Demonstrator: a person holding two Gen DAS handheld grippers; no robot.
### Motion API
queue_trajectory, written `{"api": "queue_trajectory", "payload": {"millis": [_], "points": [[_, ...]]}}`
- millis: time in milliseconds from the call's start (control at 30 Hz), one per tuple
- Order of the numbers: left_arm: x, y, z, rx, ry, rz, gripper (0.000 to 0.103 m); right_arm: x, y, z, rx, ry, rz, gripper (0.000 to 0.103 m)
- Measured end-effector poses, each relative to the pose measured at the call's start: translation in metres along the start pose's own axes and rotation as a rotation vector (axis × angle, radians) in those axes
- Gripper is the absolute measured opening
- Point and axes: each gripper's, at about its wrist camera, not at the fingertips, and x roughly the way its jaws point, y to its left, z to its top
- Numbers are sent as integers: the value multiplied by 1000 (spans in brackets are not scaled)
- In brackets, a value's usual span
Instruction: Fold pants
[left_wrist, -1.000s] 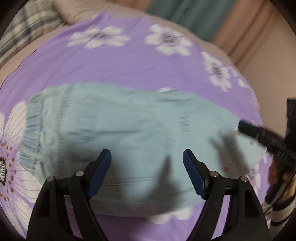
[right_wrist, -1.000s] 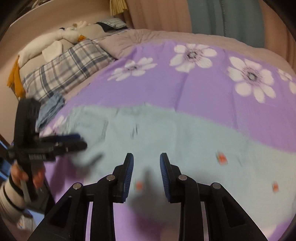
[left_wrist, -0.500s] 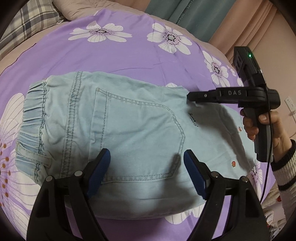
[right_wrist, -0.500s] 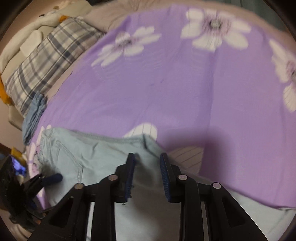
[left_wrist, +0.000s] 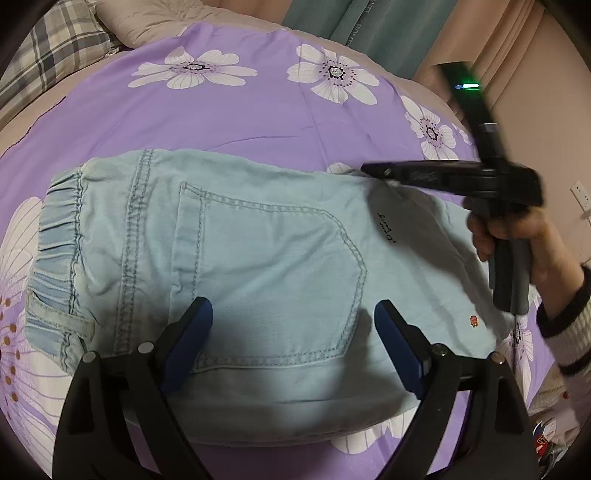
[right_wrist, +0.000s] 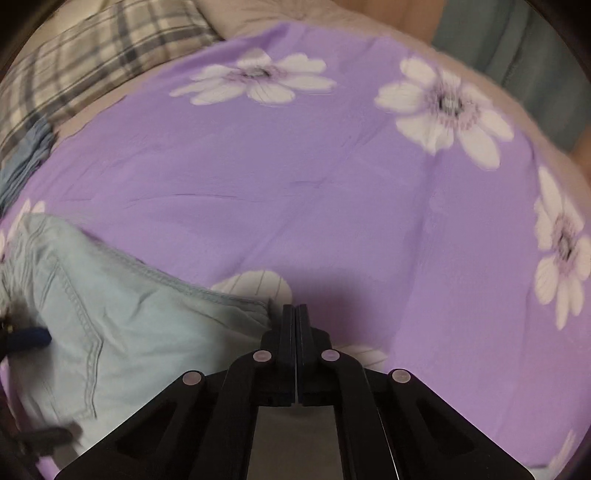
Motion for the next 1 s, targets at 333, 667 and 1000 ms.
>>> {"api": "queue_trajectory", "payload": {"millis": [333, 667, 1000], "points": [[3, -1, 2, 10, 9, 8, 90, -82, -25, -94, 203, -214, 132, 19], [12, -15, 1, 73, 44, 123, 91, -137, -156, -278, 702, -251, 41, 24], [-7, -38, 0, -35, 49, 48, 90, -221, -260, -416, 1241, -554, -32, 27]]}}
